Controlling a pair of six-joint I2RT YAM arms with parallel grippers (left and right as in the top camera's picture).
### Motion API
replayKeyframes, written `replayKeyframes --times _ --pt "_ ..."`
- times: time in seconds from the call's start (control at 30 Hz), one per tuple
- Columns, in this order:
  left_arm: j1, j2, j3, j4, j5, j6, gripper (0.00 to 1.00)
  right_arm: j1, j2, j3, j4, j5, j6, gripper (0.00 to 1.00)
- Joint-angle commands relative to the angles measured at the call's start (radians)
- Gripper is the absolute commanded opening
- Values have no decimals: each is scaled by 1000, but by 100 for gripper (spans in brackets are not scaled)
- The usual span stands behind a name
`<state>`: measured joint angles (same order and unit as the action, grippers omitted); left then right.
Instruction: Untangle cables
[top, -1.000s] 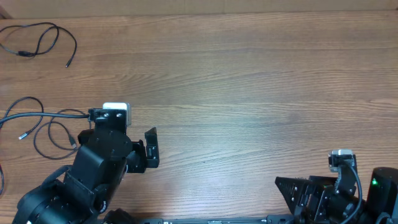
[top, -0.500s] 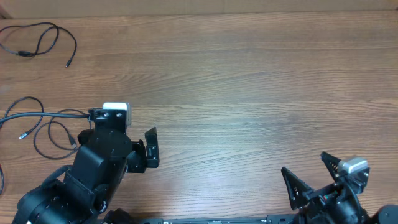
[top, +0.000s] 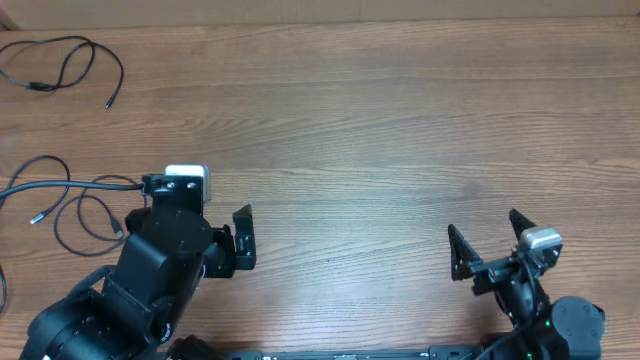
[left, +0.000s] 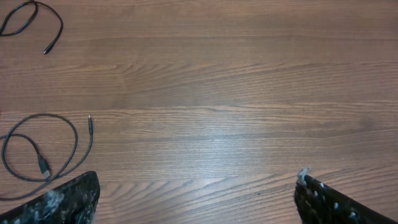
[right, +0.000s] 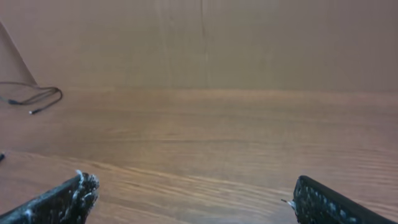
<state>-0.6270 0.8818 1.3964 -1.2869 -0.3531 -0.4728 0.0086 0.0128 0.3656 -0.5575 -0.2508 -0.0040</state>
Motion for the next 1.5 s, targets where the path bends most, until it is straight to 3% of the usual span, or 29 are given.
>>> replayKeyframes --times 0.0,0.2,0.9,1.0,1.47 --pt "0 0 -1 3 -16 -13 100 5 -10 -103 131 11 -3 100" --pt "0 0 -1 3 -16 -13 100 5 -10 -358 517 15 108 100" --pt "0 0 -1 3 -16 -13 100 3 -10 -357 483 97 104 100" --pt "0 0 -1 3 -16 -13 100 3 -10 -357 483 79 -55 100" --pt "0 0 -1 3 -16 -13 99 3 -10 -357 483 93 -72 100"
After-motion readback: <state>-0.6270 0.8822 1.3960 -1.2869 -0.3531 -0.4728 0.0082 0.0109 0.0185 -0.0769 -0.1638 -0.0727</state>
